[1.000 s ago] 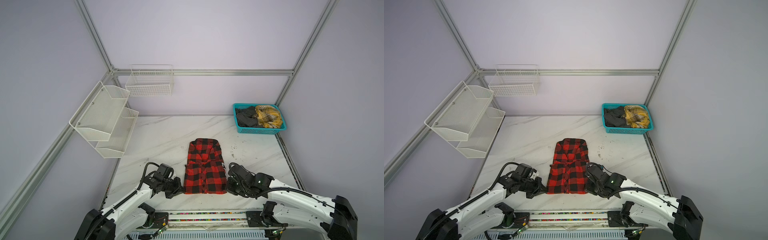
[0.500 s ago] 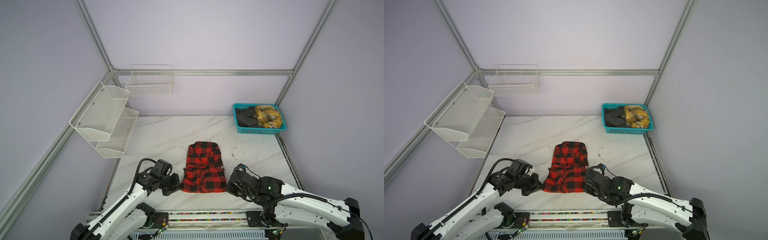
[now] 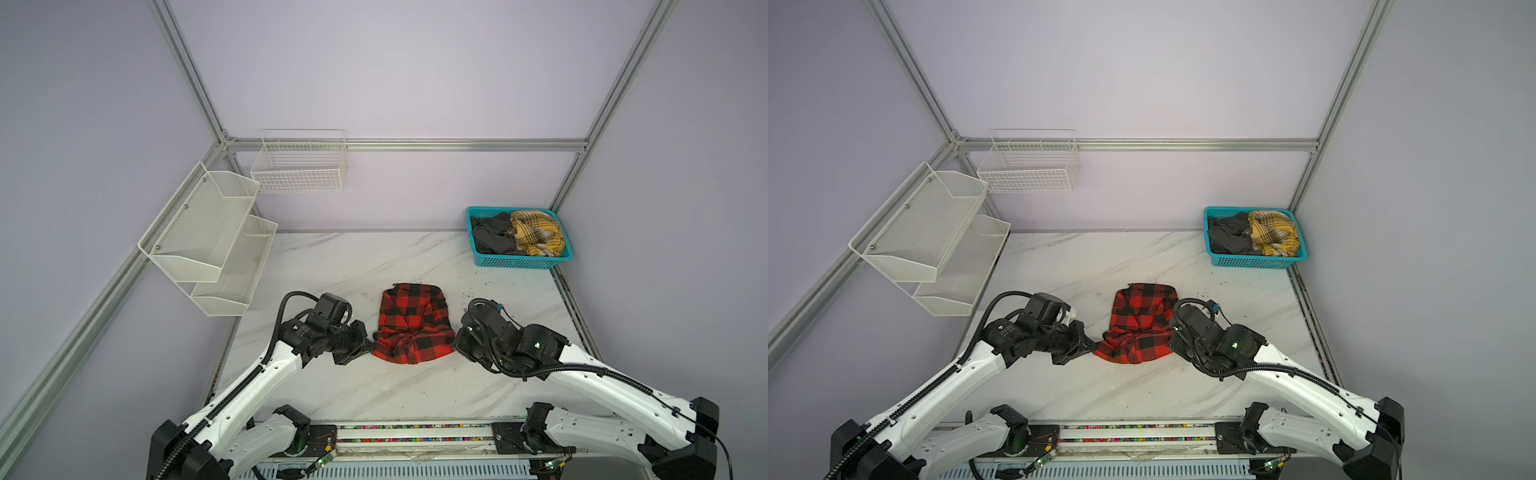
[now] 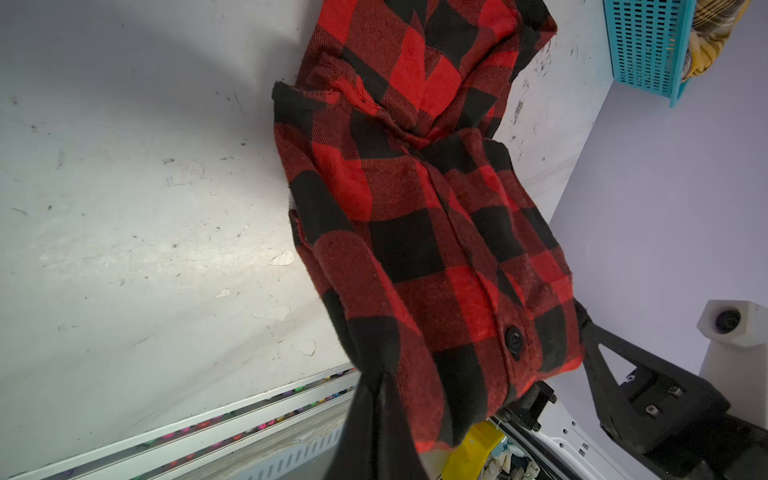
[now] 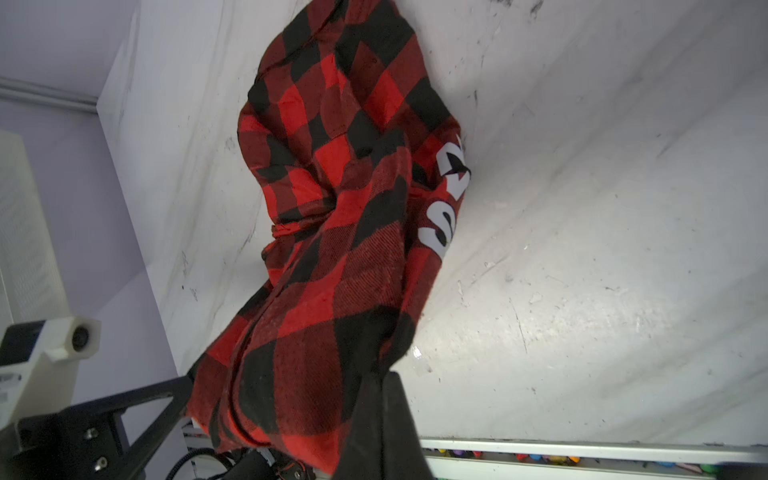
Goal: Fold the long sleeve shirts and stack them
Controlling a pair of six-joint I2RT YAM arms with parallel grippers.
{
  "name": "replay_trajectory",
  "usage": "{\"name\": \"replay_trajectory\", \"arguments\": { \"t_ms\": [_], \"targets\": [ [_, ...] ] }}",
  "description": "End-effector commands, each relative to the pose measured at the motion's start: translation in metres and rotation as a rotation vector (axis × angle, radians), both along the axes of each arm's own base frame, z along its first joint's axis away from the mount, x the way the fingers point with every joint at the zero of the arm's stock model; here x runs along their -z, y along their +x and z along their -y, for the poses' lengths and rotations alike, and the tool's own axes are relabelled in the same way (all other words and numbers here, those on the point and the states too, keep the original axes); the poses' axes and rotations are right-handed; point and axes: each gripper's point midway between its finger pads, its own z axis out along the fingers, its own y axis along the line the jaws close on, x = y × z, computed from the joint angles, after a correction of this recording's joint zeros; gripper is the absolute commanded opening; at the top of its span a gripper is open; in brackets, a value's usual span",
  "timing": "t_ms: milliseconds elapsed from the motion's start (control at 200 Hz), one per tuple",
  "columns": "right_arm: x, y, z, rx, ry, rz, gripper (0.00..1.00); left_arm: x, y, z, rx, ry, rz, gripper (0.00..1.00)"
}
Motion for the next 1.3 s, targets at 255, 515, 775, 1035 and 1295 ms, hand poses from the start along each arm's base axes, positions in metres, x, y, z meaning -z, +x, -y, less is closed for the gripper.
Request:
{"name": "replay_trajectory", "arguments": {
  "t_ms": [255,515,775,1035,1295],
  "targets": [
    [-0.041,0.032,-0.001,-0.032,-0.033,0.086,0.0,-0.097,0.053,0.016,-0.039,-0.089,0.273,0.0],
    [-0.044,0.028,0.002,-0.032,-0.028,0.084,0.0,-0.087,0.043,0.014,-0.035,-0.087,0.231,0.0],
    [-0.053,0.054,-0.001,-0.003,-0.034,0.087,0.0,-0.093,0.068,0.017,-0.079,-0.117,0.249,0.0],
    [-0.024,0.182,0.004,-0.052,-0.076,0.064,0.0,-0.081,0.187,0.032,-0.094,-0.06,0.282,0.0],
    [0.062,0.329,-0.007,-0.208,-0.143,-0.044,0.68,0.021,0.312,0.024,-0.142,0.082,0.125,0.55]
  ]
}}
